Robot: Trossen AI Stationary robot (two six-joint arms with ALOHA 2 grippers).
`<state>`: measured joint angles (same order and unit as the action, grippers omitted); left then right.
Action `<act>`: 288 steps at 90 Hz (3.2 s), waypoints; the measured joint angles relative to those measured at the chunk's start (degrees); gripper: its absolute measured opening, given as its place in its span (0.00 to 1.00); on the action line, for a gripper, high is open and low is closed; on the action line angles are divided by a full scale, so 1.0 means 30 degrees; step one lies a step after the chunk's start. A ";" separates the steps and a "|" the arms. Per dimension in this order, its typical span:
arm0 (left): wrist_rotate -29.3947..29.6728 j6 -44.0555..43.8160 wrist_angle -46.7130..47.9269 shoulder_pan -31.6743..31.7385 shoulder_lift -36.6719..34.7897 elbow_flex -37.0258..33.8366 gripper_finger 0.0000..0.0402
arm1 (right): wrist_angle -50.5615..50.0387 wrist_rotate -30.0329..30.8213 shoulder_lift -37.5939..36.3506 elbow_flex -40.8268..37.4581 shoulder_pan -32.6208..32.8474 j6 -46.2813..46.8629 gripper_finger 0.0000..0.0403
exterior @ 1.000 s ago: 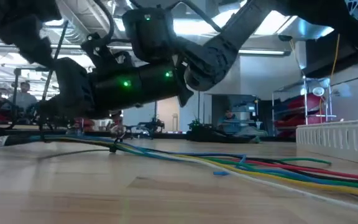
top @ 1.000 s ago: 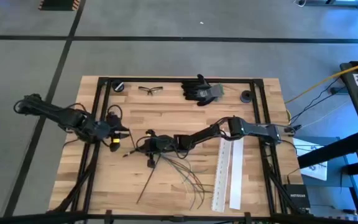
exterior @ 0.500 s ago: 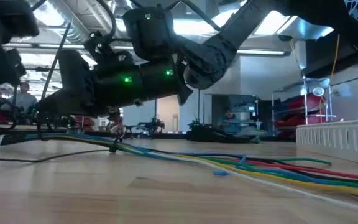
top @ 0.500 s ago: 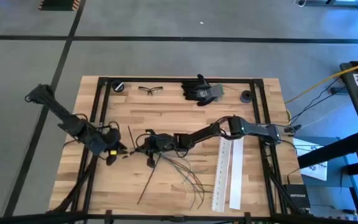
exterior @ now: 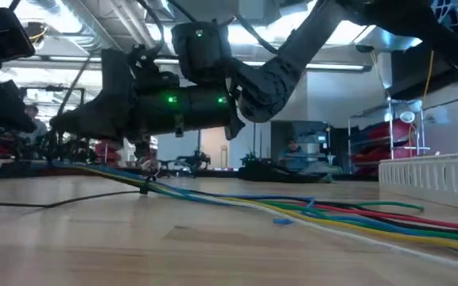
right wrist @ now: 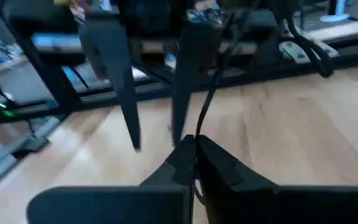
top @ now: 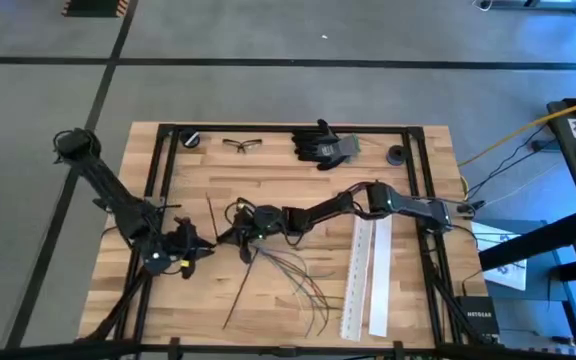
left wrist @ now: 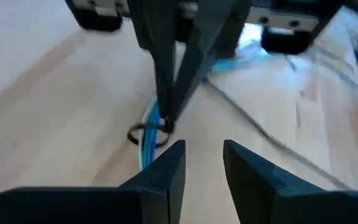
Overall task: Ziptie cables
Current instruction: Wrap the zip tie on the cables
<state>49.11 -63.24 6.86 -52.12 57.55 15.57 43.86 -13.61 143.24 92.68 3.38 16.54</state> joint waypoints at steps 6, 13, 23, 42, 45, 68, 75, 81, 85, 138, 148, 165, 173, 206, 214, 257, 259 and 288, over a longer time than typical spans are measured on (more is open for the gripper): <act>0.0852 -0.0175 -0.0951 -0.0190 0.1312 0.0000 0.23 | 0.0078 -0.0467 -0.0021 0.0007 -0.0174 0.0556 0.00; 0.1292 -0.0807 -0.1531 -0.0368 0.2553 0.0015 0.23 | 0.0026 -0.0846 -0.0022 0.0005 -0.0371 0.1366 0.00; 0.1628 -0.1545 -0.2335 -0.0542 0.3869 0.0055 0.23 | 0.0060 -0.0866 -0.0022 0.0000 -0.0619 0.1888 0.00; 0.1650 -0.2611 -0.2187 -0.0400 0.4755 0.0073 0.23 | 0.0060 -0.0398 -0.0022 0.0000 -0.0798 0.1908 0.00; 0.1650 -0.2862 -0.2118 -0.0307 0.4790 0.0073 0.23 | 0.0059 -0.0222 -0.0022 0.0000 -0.0791 0.1908 0.00; 0.1776 -0.2708 -0.1802 0.1553 0.4813 0.0073 0.23 | 0.0050 0.0392 -0.0022 0.0000 -0.0743 0.1715 0.00; 0.1781 -0.2547 -0.1784 0.2191 0.4947 0.0073 0.23 | 0.0050 0.0665 -0.0022 0.0000 -0.0743 0.1697 0.00; 0.1781 -0.2414 -0.1991 0.2646 0.5141 0.0073 0.23 | 0.0052 0.0706 -0.0022 0.0000 -0.0743 0.1697 0.00; 0.1781 -0.2419 -0.2210 0.2814 0.5280 0.0073 0.22 | 0.0026 0.0703 -0.0022 0.0004 -0.0743 0.1697 0.00; 0.1773 -0.1646 -0.2369 0.2834 0.5694 0.0073 0.00 | -0.2288 0.0503 -0.1252 0.0016 -0.1944 -0.0004 0.17; 0.1773 -0.1546 -0.2370 0.2834 0.5694 0.0073 0.00 | -0.5395 -0.0219 -0.2425 0.0036 -0.2625 -0.1513 0.28; 0.1773 -0.1360 -0.2350 0.2834 0.5694 0.0073 0.00 | -0.9766 -0.3648 -0.3417 0.0029 -0.3118 -0.2526 0.38; 0.1773 -0.1332 -0.2330 0.2834 0.5689 0.0073 0.00 | -0.9260 -0.4778 -0.3130 -0.0036 -0.2351 -0.2292 0.39; 0.1776 -0.1199 -0.2579 0.2834 0.5687 0.0073 0.00 | -0.5648 0.2326 -0.2175 -0.0263 -0.0537 -0.3072 0.39; 0.1775 -0.1268 -0.2651 0.2834 0.5687 0.0080 0.00 | -0.5777 0.1397 -0.1783 -0.0355 -0.0546 -0.2196 0.39; 0.1773 -0.0779 -0.3303 0.2834 0.5687 0.0080 0.00 | -0.2852 -0.0190 -0.1115 -0.0255 -0.1445 -0.1094 0.39; 0.1776 -0.0779 -0.3324 0.2834 0.5687 0.0080 0.00 | -0.2950 0.0163 -0.1115 -0.0255 -0.1499 -0.1101 0.39; 0.1773 -0.0772 -0.3388 0.2834 0.5687 0.0080 0.00 | -0.2718 -0.1404 -0.1129 -0.0255 -0.1462 -0.0618 0.39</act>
<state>54.43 -65.56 -3.31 -43.62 74.61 15.81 35.70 -17.82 139.85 91.92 -1.01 14.68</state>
